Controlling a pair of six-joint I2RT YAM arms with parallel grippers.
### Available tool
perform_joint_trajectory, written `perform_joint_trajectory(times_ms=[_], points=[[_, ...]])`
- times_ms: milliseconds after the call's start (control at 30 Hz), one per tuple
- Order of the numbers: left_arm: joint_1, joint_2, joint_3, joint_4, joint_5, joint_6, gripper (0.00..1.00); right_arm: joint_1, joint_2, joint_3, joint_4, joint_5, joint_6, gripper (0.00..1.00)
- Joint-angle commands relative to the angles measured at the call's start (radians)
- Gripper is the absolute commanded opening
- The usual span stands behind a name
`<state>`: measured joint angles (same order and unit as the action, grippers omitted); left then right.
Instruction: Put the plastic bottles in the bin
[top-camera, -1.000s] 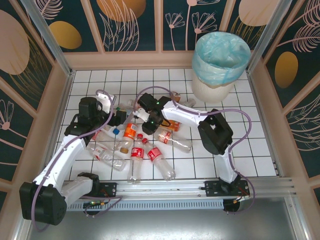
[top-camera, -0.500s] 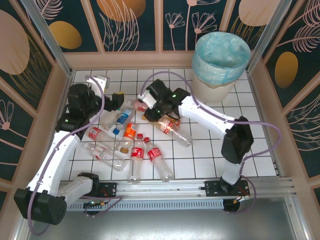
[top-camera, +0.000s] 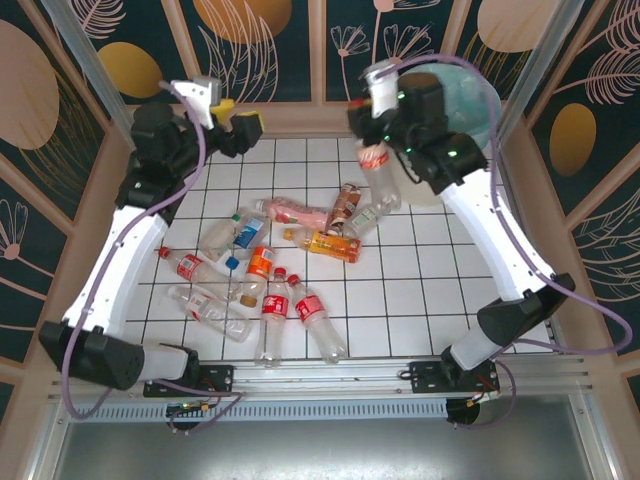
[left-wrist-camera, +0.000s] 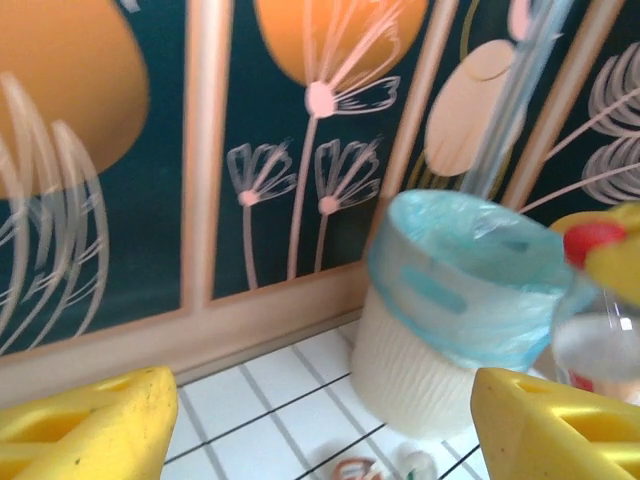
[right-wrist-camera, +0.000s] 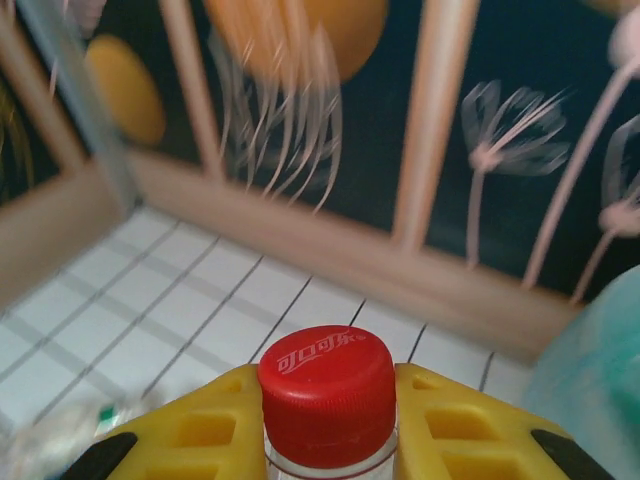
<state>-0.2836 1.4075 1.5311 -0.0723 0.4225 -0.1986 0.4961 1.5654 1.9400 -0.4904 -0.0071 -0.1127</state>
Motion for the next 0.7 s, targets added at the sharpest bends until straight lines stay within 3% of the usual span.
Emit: perform_joint_trajectory(times_ms=[0,133,433,667], points=[[-0.074,0.083,0.121,0.033,0.039,0.013,0.77,-0.06,-0.006,0.063,0.219,0.065,0.013,0.0],[-0.141,0.191,0.227,0.036,0.074,0.042,0.78,-0.123,0.03,0.089,0.411,0.128,-0.005,0.0],[-0.231,0.34,0.359,0.005,0.138,0.071,0.77,-0.128,0.202,0.13,0.759,0.361,-0.167,0.0],[-0.235,0.313,0.32,-0.001,0.12,0.105,0.78,-0.152,0.4,0.28,0.721,0.412,-0.176,0.0]])
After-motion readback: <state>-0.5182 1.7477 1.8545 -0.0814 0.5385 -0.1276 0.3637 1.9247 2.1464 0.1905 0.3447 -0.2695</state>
